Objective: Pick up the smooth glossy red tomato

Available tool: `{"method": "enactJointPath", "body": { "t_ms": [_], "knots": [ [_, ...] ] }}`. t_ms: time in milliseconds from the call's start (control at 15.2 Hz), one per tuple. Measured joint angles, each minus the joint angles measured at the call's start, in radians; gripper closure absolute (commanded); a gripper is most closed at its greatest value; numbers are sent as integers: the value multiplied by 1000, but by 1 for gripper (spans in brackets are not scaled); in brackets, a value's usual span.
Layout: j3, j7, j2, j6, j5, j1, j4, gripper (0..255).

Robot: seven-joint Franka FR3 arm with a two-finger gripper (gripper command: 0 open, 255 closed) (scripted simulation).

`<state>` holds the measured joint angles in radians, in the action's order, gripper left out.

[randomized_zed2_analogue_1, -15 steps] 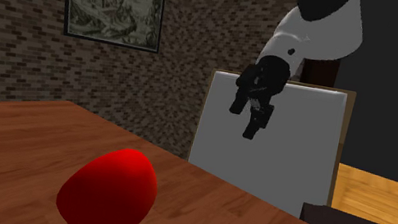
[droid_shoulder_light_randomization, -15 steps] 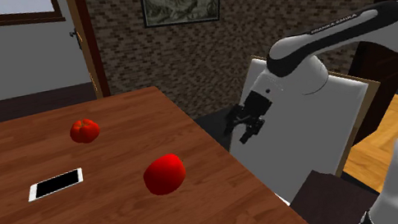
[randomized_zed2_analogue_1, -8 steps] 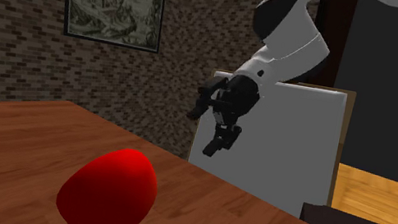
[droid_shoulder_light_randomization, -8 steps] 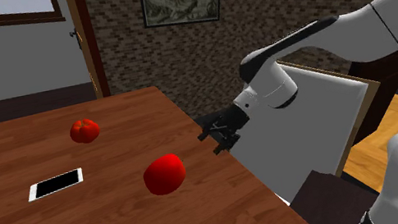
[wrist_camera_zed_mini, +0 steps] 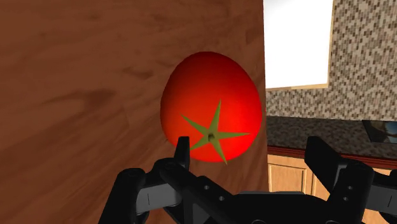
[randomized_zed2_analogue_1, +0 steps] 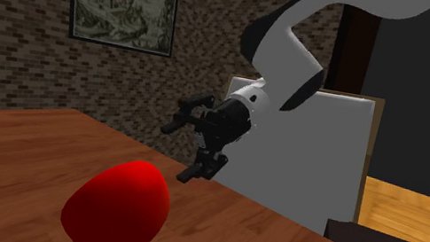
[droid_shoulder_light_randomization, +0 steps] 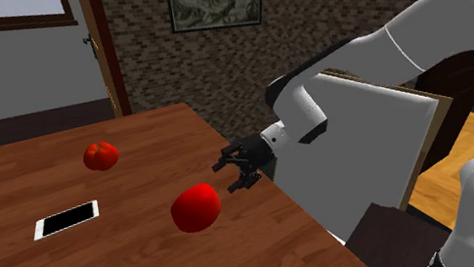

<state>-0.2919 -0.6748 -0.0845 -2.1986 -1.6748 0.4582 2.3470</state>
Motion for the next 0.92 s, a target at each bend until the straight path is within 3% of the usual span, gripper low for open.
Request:
{"method": "enactJointPath", "body": {
  "t_ms": [330, 396, 924],
  "knots": [
    [0, -62, -61, 24, -48, -6, -7, 0],
    [1, -66, -64, 25, -51, -6, -6, 255],
    [0, -71, -66, 26, -54, -6, -5, 255]
  ]
}}
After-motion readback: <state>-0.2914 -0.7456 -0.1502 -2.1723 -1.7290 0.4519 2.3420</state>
